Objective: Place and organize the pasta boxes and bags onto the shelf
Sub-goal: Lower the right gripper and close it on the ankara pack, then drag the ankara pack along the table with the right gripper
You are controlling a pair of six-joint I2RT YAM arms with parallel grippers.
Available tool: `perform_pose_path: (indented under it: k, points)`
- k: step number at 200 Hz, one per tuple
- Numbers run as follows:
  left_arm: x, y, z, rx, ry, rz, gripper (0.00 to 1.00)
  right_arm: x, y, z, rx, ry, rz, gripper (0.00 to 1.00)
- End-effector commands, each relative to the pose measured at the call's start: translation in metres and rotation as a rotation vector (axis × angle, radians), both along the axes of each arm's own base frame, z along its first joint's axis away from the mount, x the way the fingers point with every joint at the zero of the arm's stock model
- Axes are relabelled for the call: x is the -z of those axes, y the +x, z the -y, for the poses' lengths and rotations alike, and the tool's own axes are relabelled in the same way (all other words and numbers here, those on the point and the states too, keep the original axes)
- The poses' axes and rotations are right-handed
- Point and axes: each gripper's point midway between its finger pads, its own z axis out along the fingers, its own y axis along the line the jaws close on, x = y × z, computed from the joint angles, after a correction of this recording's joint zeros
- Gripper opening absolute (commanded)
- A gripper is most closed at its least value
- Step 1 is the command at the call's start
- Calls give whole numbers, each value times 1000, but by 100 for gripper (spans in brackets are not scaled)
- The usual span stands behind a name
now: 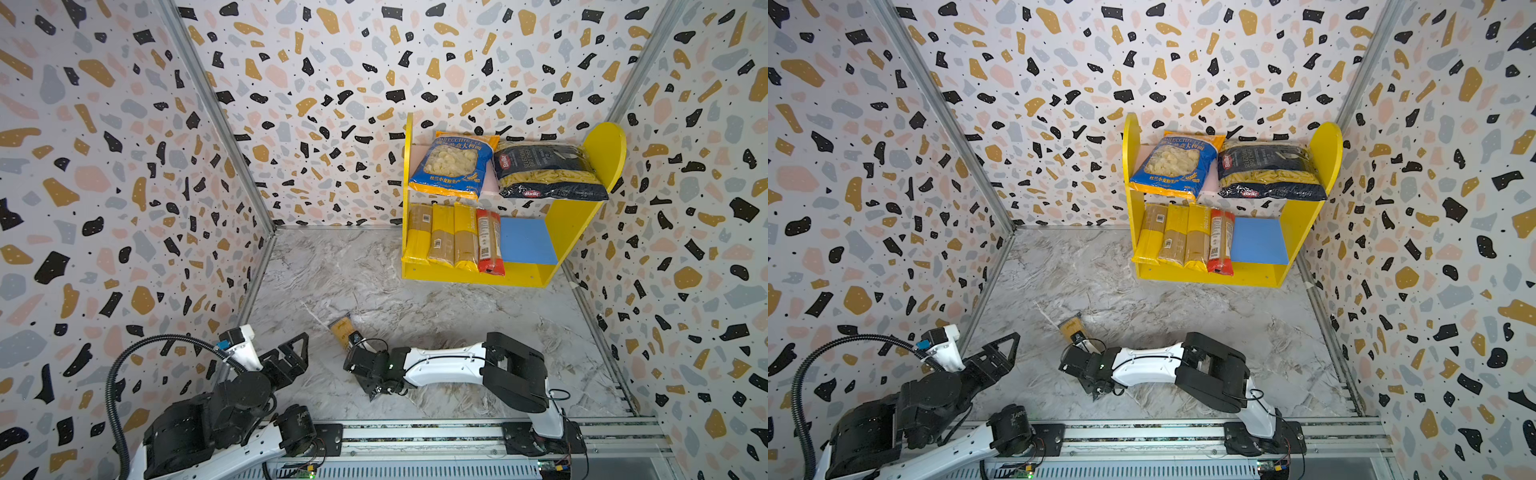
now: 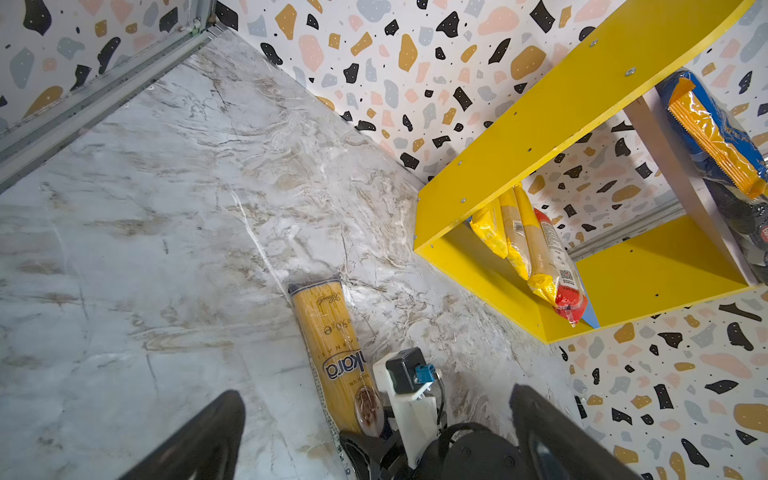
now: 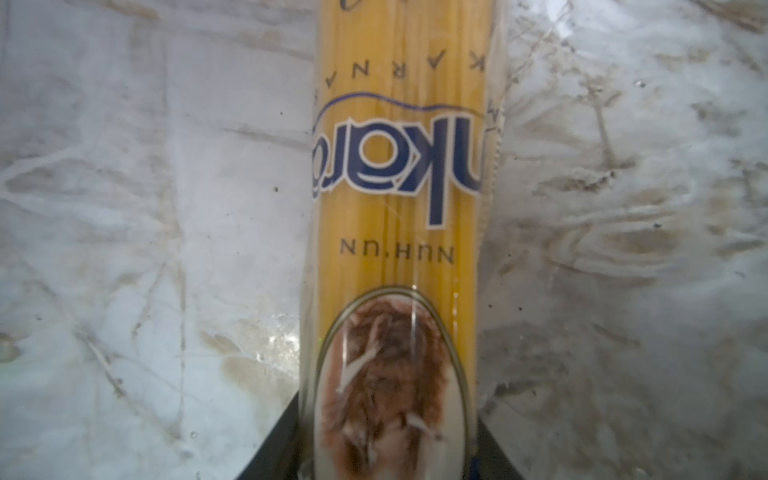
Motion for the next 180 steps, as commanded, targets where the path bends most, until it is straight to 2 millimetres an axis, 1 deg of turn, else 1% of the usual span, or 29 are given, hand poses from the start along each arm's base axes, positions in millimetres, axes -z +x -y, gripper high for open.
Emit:
perform_pose_path:
  k: [1,20,38,58,74,99,124,152,180]
  points:
    - [-6,0,-5,-23,-17,20,100,10,-7,28,6,-16,-101,32]
    - [-7,1,-4,-18,-21,20,100,3,-3,36,16,67,-154,27]
    - [-7,1,-2,-15,-18,18,100,-3,4,48,35,133,-199,24]
    - [-7,2,-1,-17,-14,18,100,-15,9,57,44,182,-208,22]
    - [-7,3,0,-17,-11,20,100,-29,12,63,42,219,-205,20]
    - [-8,6,8,-8,2,18,100,-58,11,71,22,308,-201,17]
    - [-10,10,18,9,10,15,100,-88,12,85,12,423,-211,17]
    - [-11,14,31,33,9,12,100,-122,18,113,34,520,-189,16]
    - [-10,19,44,52,14,9,100,-150,25,145,75,578,-144,16]
